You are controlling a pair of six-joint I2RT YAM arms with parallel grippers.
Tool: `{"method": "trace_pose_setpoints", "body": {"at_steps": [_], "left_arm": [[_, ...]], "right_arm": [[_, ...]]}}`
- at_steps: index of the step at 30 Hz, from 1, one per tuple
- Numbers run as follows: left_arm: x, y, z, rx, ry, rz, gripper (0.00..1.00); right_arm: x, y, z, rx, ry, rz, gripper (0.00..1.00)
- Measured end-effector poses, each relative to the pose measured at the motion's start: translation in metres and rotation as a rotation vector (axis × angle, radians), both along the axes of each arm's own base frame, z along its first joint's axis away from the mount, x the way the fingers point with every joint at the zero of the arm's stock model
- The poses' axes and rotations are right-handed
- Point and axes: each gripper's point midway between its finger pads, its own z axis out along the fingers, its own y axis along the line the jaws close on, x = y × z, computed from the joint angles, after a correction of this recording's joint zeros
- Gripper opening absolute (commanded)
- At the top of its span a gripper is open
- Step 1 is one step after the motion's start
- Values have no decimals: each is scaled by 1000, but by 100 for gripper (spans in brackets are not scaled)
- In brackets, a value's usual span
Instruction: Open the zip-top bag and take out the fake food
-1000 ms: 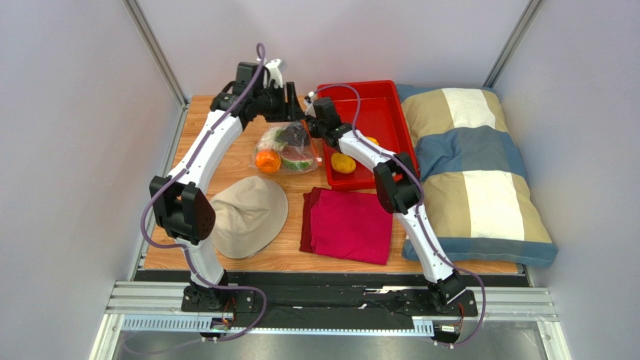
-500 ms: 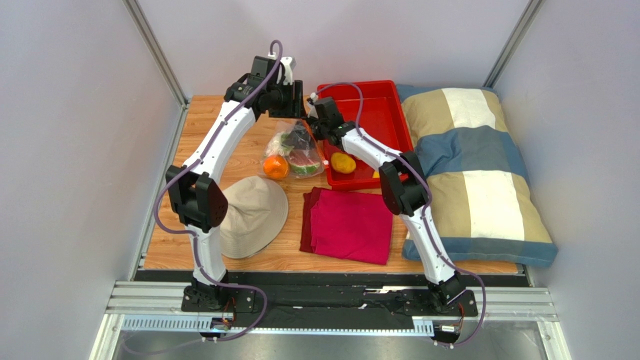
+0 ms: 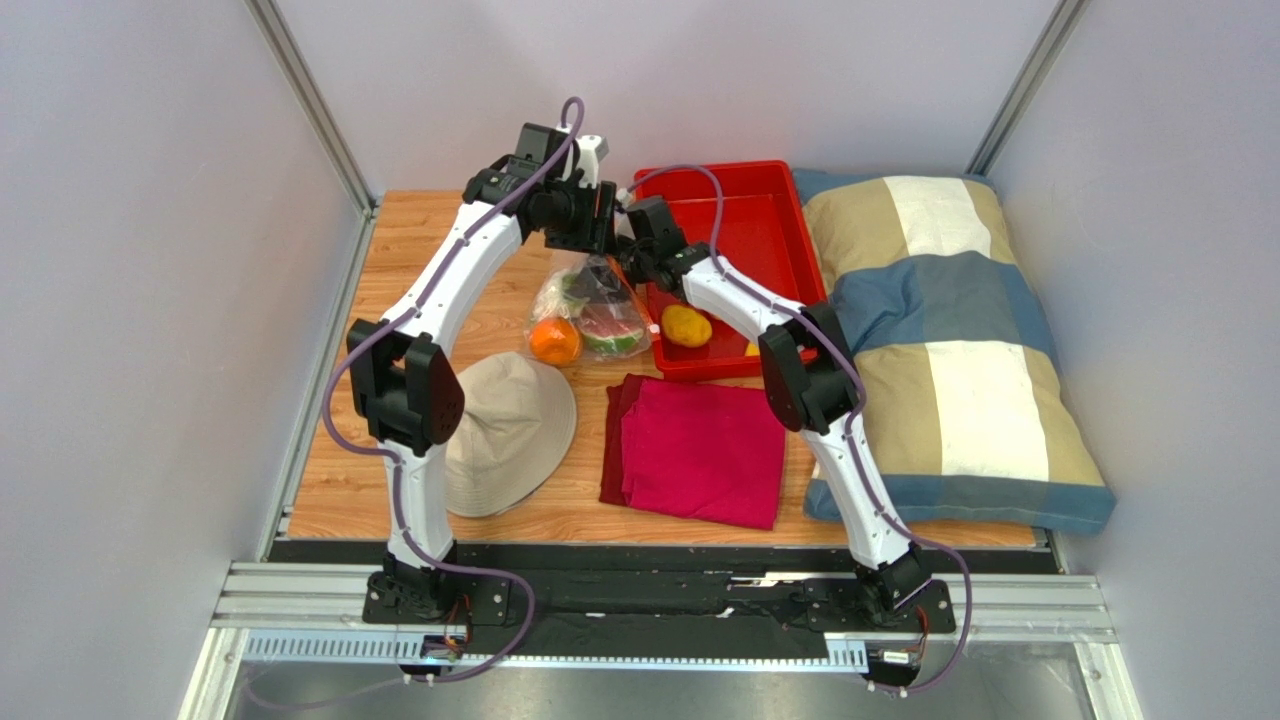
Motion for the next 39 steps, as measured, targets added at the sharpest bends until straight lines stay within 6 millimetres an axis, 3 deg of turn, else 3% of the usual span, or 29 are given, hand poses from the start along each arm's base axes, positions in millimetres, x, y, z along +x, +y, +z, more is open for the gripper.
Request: {"method": "trace_pose_setpoints", "body": {"at_steps": [1, 3, 4, 12, 18, 22, 26, 27, 28, 30, 31, 34, 36, 39], "left_arm": [[0, -1, 0, 0, -1, -9, 33], [-1, -2, -2, -4, 4, -20, 17], [-1, -2, -3, -2, 3, -26, 0], [-1, 11, -20, 65, 13, -24, 0], [-5, 28, -30, 120, 9, -21, 0], [-12, 35, -20, 132, -42, -35, 0], [-14, 35, 7, 101, -154, -42, 0], [-15, 35, 14, 92, -180, -41, 5], [-15, 35, 21, 83, -196, -39, 29], [-15, 36, 31, 55, -209, -32, 56], [-15, 37, 33, 42, -201, -19, 77], [-15, 46, 31, 0, -159, 28, 94], [-16, 55, 30, -30, -137, 72, 99], [-29, 70, 25, -95, -78, 131, 99]], "right_arm": [[-1, 1, 1, -2, -1, 3, 0], [-3, 2, 2, -6, -4, 7, 0], [-3, 2, 2, -7, -5, 7, 0], [2, -8, -1, -17, 8, -10, 0], [10, -24, 8, 7, 45, -29, 0], [18, -39, 38, 92, 129, -32, 0], [22, -45, 87, 215, 144, 20, 0], [21, -45, 93, 236, 144, 37, 0], [20, -45, 96, 250, 142, 48, 0], [17, -45, 90, 261, 158, 52, 0], [16, -45, 85, 262, 174, 48, 0], [15, -45, 69, 255, 222, 32, 0], [18, -43, 69, 261, 226, 28, 0], [26, -40, 78, 288, 203, 20, 0]]}}
